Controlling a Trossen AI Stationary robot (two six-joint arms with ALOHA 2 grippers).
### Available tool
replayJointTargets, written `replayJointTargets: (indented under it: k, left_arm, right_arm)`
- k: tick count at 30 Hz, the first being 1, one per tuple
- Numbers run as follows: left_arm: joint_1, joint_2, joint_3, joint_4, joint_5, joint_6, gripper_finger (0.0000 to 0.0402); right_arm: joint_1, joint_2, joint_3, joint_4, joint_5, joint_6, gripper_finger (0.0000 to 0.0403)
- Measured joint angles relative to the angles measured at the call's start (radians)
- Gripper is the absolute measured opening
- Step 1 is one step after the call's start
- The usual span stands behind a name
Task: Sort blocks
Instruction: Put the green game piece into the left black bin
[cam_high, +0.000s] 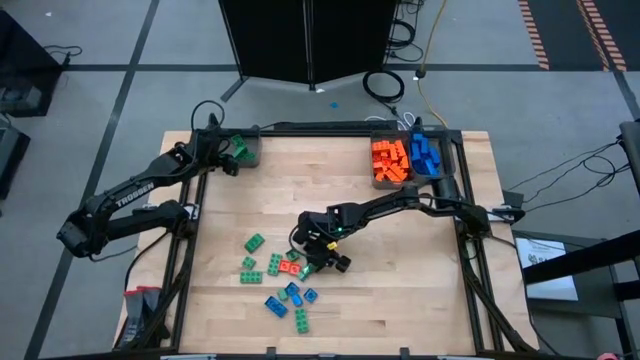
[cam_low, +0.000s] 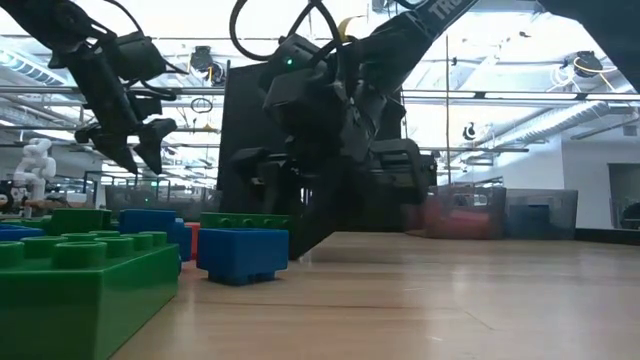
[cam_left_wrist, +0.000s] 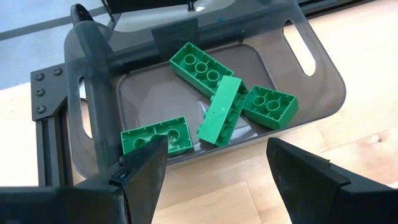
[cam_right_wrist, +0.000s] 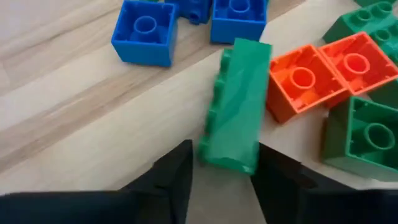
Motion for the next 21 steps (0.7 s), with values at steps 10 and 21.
replayJointTargets:
  k: [10,21]
  left_arm:
    - [0.0,0.0,0.0,0.005,-0.002,0.024,0.0277]
    - [0.0,0.0,0.0,0.003,-0.003,0.024,0.0277]
  right_arm:
    - [0.0,0.0,0.0,0.001,0.005,0.065,0.0065]
    - [-0.014,-0.04,-0.001,-0.063,0.035,0.132,0.0065]
